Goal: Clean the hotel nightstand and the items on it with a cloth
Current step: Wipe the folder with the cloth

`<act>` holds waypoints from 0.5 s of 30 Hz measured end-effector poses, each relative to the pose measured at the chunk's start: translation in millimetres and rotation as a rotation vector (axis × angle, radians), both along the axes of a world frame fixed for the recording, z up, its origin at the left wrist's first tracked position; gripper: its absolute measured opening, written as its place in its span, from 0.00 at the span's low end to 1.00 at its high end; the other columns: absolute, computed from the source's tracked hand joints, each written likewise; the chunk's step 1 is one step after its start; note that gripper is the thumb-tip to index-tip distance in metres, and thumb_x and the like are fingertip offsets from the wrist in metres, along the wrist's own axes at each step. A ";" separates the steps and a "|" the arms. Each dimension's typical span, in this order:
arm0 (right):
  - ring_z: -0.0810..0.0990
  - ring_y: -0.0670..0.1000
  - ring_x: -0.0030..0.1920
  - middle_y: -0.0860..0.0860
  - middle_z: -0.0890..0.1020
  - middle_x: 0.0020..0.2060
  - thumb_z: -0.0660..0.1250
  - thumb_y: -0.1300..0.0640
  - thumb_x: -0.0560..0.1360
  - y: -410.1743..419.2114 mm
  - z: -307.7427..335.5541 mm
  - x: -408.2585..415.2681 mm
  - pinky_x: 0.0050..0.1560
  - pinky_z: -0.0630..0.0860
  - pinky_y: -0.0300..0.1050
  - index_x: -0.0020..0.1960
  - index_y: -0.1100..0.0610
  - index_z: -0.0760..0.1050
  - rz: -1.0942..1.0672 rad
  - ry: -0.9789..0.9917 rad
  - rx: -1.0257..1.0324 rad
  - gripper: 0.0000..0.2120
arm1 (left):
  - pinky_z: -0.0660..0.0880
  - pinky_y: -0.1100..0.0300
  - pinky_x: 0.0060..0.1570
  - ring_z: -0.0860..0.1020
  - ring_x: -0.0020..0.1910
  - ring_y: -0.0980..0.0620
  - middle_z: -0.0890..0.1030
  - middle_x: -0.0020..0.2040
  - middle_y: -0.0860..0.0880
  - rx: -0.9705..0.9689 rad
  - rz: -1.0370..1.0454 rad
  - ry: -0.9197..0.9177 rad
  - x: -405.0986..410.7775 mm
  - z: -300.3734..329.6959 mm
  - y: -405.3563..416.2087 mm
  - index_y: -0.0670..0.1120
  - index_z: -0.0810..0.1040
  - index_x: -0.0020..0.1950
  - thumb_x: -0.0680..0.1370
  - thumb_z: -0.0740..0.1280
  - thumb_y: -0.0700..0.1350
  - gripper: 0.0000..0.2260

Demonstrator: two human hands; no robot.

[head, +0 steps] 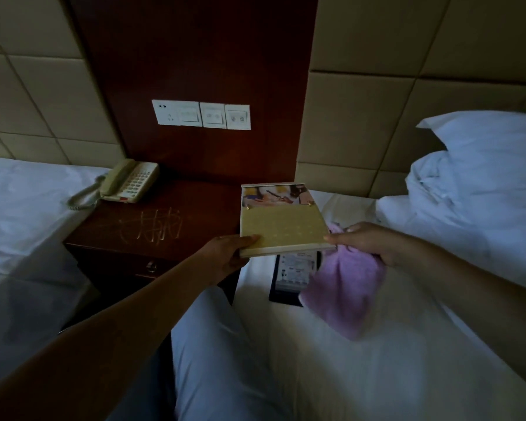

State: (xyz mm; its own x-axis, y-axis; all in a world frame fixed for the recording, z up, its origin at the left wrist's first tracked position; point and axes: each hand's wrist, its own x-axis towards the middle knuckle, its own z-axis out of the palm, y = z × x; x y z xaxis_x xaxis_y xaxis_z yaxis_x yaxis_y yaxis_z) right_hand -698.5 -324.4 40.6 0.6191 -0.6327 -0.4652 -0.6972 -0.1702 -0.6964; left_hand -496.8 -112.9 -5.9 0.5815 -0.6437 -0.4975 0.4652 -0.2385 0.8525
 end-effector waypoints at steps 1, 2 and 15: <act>0.82 0.51 0.45 0.53 0.86 0.43 0.70 0.40 0.76 -7.0 -0.4 -2.5 0.51 0.78 0.48 0.48 0.54 0.83 -0.057 0.013 -0.154 0.17 | 0.76 0.46 0.66 0.79 0.55 0.44 0.82 0.52 0.43 0.002 -0.008 -0.008 2.4 -3.8 -4.7 0.41 0.79 0.56 0.77 0.74 0.41 0.10; 0.81 0.50 0.45 0.53 0.85 0.44 0.69 0.40 0.75 -14.4 1.5 -4.5 0.51 0.76 0.49 0.47 0.53 0.82 -0.106 0.017 -0.315 0.16 | 0.76 0.47 0.66 0.80 0.55 0.45 0.82 0.53 0.44 0.011 -0.013 -0.017 3.5 -5.3 -8.2 0.41 0.79 0.58 0.77 0.74 0.41 0.12; 0.78 0.52 0.41 0.49 0.79 0.37 0.70 0.47 0.76 -56.1 -34.9 8.0 0.40 0.67 0.46 0.43 0.54 0.75 0.151 -0.047 -0.707 0.11 | 0.78 0.57 0.53 0.80 0.54 0.47 0.80 0.57 0.42 0.136 -0.130 -0.011 8.4 -68.5 -45.6 0.42 0.77 0.63 0.78 0.72 0.41 0.15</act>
